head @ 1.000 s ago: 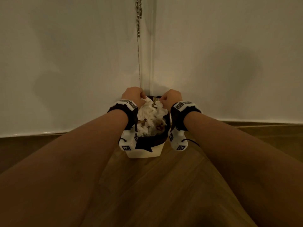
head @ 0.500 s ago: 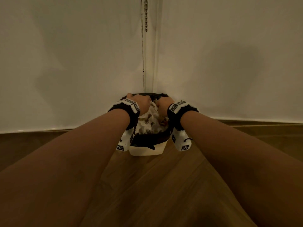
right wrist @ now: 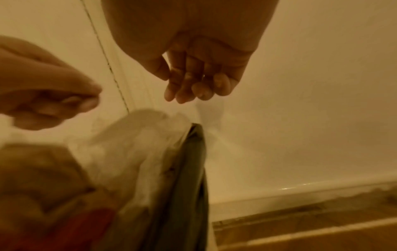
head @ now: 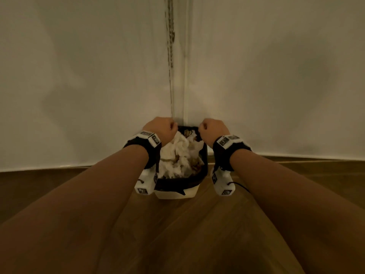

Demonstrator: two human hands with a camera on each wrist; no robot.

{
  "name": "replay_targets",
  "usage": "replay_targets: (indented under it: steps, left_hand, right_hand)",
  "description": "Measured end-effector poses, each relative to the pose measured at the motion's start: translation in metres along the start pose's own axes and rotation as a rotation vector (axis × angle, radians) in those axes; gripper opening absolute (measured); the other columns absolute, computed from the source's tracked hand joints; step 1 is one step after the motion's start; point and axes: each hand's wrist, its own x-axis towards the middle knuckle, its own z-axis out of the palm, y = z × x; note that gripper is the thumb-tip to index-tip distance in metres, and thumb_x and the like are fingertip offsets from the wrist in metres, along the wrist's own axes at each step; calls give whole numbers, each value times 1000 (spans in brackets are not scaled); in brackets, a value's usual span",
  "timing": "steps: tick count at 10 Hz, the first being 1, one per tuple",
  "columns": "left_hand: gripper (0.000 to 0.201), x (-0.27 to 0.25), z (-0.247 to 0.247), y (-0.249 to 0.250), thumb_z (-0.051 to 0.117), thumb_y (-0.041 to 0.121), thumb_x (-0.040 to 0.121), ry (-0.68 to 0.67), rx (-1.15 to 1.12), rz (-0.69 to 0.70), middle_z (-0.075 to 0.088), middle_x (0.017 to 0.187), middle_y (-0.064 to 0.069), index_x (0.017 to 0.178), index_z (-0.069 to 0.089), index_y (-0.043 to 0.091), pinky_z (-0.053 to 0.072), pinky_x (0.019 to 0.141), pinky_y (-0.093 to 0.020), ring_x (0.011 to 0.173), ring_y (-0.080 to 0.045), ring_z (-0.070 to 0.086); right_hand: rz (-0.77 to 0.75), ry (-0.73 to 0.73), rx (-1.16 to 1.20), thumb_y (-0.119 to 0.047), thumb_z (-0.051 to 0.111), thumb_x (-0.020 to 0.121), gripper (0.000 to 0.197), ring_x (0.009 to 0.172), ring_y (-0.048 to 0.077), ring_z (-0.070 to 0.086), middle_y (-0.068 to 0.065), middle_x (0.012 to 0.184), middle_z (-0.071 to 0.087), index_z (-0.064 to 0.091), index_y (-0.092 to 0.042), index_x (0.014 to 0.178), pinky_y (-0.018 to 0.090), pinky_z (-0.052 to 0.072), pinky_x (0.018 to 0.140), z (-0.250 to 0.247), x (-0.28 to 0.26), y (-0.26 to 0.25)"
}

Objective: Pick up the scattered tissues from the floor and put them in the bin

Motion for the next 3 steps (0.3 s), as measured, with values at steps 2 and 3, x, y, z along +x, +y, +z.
replay_targets:
  steps: [2, 3]
  left_hand:
    - [38, -50, -60, -2, 36, 36, 98, -330, 58, -90, 49, 71, -5, 74, 52, 11, 33, 61, -26, 67, -20, 47]
    - [39, -97, -81, -9, 35, 35, 100, -606, 137, -144, 60, 98, -14, 95, 62, 8, 42, 76, -31, 89, -25, 58]
  right_hand:
    - [185, -470, -300, -25, 44, 97, 28, 83, 25, 60, 11, 90, 62, 62, -6, 87, 32, 44, 76, -59, -40, 26]
    - [284, -675, -425, -26, 51, 93, 33, 112, 27, 58, 8, 125, 58, 57, -12, 123, 33, 47, 84, -81, -90, 57]
